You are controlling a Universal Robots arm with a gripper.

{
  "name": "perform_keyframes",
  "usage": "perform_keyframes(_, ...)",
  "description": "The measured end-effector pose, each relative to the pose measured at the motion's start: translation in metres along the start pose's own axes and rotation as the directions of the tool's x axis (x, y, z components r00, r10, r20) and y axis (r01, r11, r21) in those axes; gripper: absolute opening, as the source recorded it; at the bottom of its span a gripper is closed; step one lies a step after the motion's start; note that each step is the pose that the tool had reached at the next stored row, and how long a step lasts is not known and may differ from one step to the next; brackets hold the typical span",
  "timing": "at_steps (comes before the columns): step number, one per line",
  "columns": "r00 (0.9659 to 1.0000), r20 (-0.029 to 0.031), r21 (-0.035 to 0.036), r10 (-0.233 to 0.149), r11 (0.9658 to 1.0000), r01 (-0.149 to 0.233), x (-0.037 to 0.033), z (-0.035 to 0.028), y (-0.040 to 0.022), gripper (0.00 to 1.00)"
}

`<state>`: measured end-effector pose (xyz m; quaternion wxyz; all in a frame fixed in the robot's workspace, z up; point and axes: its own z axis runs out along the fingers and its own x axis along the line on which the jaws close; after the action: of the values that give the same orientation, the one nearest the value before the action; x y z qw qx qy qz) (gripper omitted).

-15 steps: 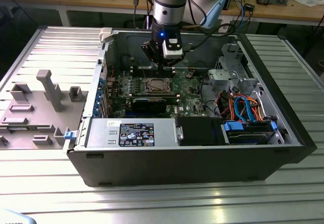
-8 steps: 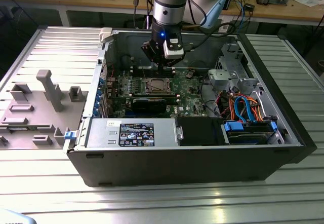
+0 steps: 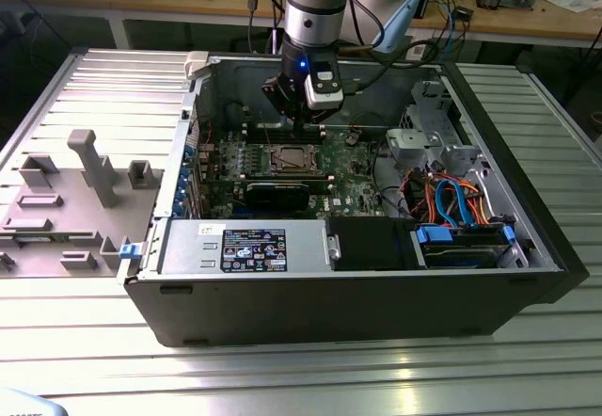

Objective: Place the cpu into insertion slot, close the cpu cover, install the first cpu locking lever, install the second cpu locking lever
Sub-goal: 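Install the first cpu locking lever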

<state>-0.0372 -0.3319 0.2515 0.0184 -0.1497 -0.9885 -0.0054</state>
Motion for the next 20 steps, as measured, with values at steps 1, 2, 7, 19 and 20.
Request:
perform_keyframes(1,1.0000,0.0000,0.0002,-0.006,1.0000,0.006,0.0000,0.0000,0.0000,0.11)
perform_keyframes(2,0.9999,0.0000,0.0005,-0.012,0.9999,0.012,0.0000,0.0000,0.0000,0.11)
perform_keyframes(7,0.9996,-0.0001,0.0011,-0.029,0.9996,0.029,0.0000,0.0000,0.0000,0.11)
perform_keyframes(19,0.9978,-0.0004,0.0025,-0.066,0.9978,0.066,0.0000,0.0000,0.0000,0.11)
perform_keyframes(20,0.9976,-0.0005,0.0026,-0.069,0.9976,0.069,0.0000,0.0000,0.0000,0.11)
